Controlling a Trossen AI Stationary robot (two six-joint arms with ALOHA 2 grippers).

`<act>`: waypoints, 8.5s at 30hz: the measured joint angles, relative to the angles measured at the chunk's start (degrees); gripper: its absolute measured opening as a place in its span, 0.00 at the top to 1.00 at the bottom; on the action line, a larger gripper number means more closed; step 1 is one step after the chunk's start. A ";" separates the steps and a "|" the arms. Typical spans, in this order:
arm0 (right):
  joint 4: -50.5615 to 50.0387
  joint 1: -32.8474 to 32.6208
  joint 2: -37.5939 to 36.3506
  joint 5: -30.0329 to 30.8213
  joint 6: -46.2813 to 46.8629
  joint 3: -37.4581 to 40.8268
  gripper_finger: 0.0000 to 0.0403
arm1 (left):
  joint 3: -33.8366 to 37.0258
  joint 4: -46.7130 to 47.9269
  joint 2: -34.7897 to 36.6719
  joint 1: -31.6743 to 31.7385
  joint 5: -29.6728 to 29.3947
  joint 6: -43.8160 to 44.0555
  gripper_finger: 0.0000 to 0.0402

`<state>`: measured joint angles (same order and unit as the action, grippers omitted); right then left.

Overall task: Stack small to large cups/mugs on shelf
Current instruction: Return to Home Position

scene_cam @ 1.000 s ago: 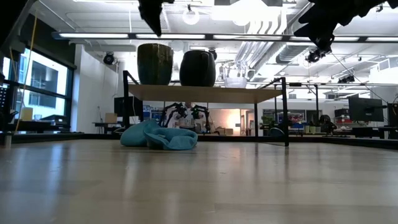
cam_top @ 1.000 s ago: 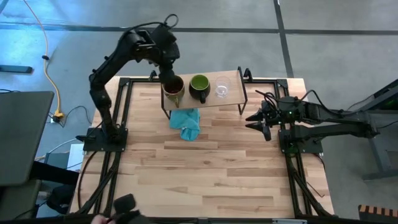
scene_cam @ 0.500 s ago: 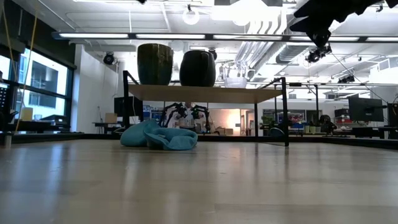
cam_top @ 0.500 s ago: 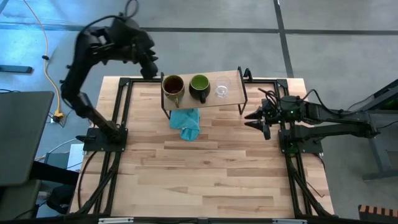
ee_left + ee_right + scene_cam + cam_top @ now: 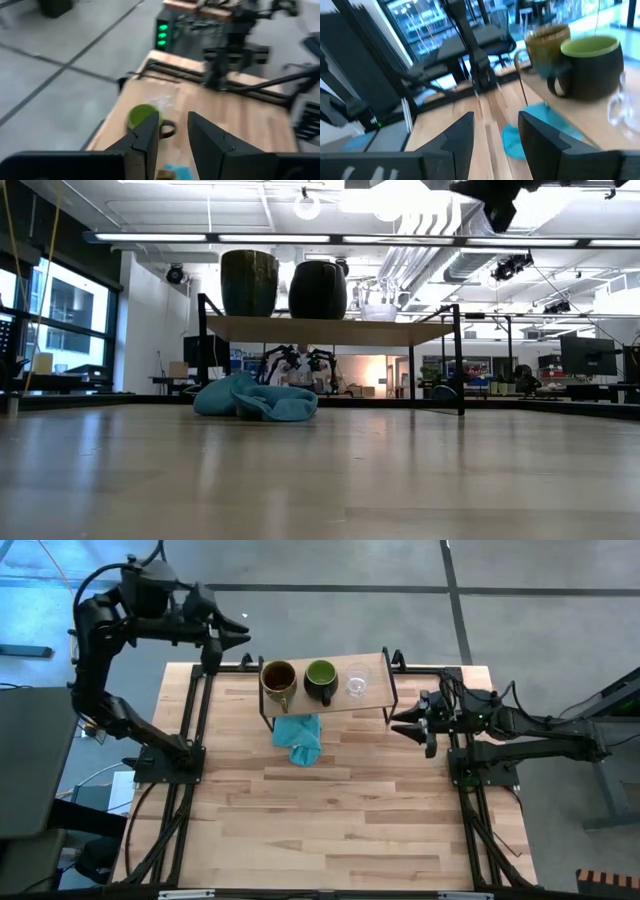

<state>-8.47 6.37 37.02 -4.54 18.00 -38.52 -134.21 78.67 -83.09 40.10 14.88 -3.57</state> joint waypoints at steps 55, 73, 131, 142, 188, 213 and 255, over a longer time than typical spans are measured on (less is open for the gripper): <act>13.12 0.00 -13.97 -0.39 -16.53 0.02 0.64 | 1.99 -20.20 12.69 -0.02 26.34 -4.11 0.78; 13.68 0.02 -15.02 -0.39 -16.57 0.02 0.64 | 54.50 -57.34 38.74 0.00 20.17 7.46 0.78; 6.93 0.00 -15.52 -5.51 -13.50 0.00 0.64 | 109.57 -95.71 60.34 -14.63 -0.48 25.71 0.78; 5.19 0.00 -15.52 -5.51 -13.31 0.00 0.64 | 109.61 -95.10 59.59 -26.67 -10.01 19.95 0.78; -5.26 -0.02 -25.47 -5.66 -16.56 -0.02 0.64 | 116.28 -96.89 68.32 -27.04 -11.06 21.48 0.78; -4.63 -0.04 -26.95 -4.25 -18.03 -0.02 0.64 | 124.28 -111.37 68.21 -27.04 -11.50 22.59 0.78; -6.14 -0.03 -26.95 -5.01 -16.31 0.02 0.64 | 125.39 -106.98 68.37 -36.74 -20.20 18.67 0.78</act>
<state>-14.61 6.34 10.07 -9.54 1.69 -38.50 -8.82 -28.32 -14.72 3.36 -5.32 15.10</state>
